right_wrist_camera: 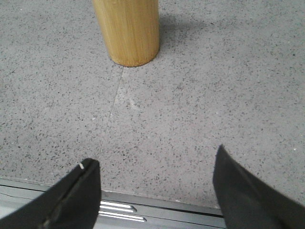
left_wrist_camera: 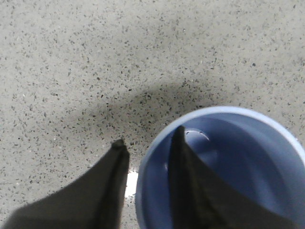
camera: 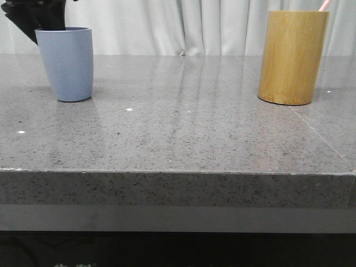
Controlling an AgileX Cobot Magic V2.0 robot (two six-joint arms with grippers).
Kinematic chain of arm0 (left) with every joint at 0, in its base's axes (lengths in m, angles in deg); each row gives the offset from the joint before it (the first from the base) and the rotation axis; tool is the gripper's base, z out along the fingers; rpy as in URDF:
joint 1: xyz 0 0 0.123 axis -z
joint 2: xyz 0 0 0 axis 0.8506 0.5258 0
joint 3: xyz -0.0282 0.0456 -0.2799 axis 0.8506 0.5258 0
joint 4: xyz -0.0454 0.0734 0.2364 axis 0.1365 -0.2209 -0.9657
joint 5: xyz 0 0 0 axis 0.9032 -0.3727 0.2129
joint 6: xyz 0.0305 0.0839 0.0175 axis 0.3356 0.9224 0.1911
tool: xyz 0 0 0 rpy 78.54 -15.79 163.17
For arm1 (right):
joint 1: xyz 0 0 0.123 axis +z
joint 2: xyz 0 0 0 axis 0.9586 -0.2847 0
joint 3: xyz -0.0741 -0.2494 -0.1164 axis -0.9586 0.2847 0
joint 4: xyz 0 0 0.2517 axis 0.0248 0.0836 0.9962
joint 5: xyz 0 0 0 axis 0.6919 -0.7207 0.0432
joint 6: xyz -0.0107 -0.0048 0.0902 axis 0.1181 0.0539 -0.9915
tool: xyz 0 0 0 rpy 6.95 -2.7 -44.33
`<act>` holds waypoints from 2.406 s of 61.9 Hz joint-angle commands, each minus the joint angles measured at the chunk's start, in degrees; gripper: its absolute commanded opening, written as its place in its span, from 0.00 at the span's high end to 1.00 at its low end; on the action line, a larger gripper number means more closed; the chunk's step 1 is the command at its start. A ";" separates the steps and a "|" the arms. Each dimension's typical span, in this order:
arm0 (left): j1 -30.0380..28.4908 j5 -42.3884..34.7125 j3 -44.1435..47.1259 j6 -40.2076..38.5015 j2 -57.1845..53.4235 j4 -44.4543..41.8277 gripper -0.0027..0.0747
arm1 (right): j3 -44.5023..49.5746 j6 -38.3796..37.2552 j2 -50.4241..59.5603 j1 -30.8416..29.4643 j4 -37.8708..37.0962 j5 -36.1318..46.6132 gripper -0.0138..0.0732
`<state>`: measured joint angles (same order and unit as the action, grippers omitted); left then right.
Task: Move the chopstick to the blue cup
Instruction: 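Grip the cup rim with the left gripper and slide it toward the bamboo holder, then open the left gripper and lift it away from the blue cup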
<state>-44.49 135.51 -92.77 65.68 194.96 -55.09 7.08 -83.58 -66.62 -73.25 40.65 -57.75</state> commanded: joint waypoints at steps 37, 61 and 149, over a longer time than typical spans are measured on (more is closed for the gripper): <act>12.51 1.35 -10.90 -0.24 -1.18 1.29 0.99 | -1.81 0.63 -0.48 0.00 0.79 3.79 0.24; 17.11 0.96 -16.68 -0.35 4.90 2.28 0.99 | -1.81 0.63 -0.48 0.00 0.79 3.65 0.24; 15.60 6.32 -18.28 -0.91 -9.40 3.24 0.65 | -11.43 -3.44 -12.67 -11.33 3.20 4.33 0.24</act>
<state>-28.69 142.20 -111.16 65.55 192.19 -52.51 -0.03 -86.81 -75.61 -82.14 41.34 -56.04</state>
